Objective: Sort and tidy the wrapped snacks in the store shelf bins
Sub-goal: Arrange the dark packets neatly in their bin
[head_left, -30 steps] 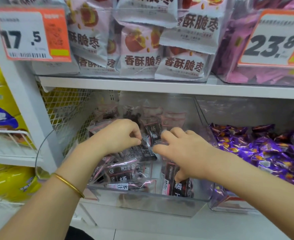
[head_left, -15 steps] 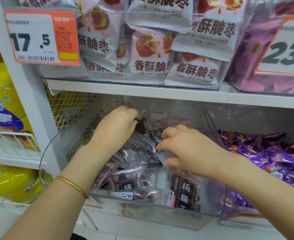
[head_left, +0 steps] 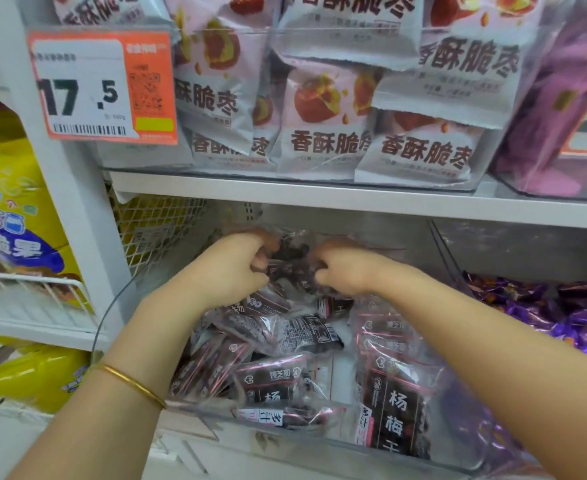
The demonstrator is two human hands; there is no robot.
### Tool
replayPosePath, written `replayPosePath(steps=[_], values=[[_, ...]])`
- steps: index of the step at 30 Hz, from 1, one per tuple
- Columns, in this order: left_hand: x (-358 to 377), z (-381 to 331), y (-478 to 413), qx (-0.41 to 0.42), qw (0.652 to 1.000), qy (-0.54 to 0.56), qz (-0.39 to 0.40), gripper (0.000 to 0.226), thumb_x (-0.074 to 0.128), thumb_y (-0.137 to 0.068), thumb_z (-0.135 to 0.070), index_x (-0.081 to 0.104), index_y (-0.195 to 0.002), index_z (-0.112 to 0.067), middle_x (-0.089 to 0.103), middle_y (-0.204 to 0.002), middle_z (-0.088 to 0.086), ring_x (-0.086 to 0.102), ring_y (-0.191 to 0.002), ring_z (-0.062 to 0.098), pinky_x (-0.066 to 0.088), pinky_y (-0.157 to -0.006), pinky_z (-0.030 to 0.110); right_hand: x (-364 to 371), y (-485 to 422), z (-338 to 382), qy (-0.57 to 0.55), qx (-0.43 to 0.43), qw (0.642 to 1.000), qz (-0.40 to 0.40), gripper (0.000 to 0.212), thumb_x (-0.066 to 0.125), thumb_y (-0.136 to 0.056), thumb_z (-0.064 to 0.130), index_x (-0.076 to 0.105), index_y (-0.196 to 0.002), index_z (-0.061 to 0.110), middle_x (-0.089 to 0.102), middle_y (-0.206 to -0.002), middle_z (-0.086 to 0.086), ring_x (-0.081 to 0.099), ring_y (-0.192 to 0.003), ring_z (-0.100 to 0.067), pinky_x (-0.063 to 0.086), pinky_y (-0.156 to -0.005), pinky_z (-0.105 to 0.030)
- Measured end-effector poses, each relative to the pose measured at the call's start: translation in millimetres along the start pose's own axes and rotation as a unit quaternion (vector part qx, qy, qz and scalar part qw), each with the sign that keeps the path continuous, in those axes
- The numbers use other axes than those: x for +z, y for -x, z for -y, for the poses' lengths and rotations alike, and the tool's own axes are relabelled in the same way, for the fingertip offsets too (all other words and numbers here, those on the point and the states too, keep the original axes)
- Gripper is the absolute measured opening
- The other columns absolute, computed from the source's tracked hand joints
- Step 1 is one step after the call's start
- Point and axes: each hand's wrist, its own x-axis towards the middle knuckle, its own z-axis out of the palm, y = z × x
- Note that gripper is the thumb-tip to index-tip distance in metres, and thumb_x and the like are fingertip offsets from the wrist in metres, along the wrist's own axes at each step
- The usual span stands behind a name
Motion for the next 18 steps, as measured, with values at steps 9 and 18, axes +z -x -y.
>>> replayPosePath(steps=[9, 18], values=[[-1.9, -10.0, -1.8, -0.003, 0.999, -0.032, -0.025, 0.037, 0.057, -0.089, -0.031, 0.052, -0.123, -0.017, 0.056, -0.082, -0.004, 0.054, -0.075, 0.016, 0.046, -0.069, 0.03, -22.6, 34.3, -10.3, -0.162, 0.033, 0.98, -0.114, 0.036, 0.033, -0.101, 0.03, 0.055, -0.113, 0.003, 0.06, -0.099, -0.017, 0.048, -0.066, -0.016, 0.039, -0.057, -0.025], [18.3, -34.5, -11.9, 0.061, 0.998, -0.022, -0.01, 0.043, 0.064, -0.085, -0.035, 0.052, -0.125, -0.029, 0.061, -0.123, -0.004, 0.056, -0.109, 0.02, 0.046, -0.095, 0.039, -9.5, 43.9, -21.7, -0.246, -0.026, 0.956, -0.16, 0.034, 0.044, -0.097, 0.035, 0.057, -0.119, 0.012, 0.061, -0.109, -0.003, 0.054, -0.09, -0.013, 0.038, -0.061, -0.008]])
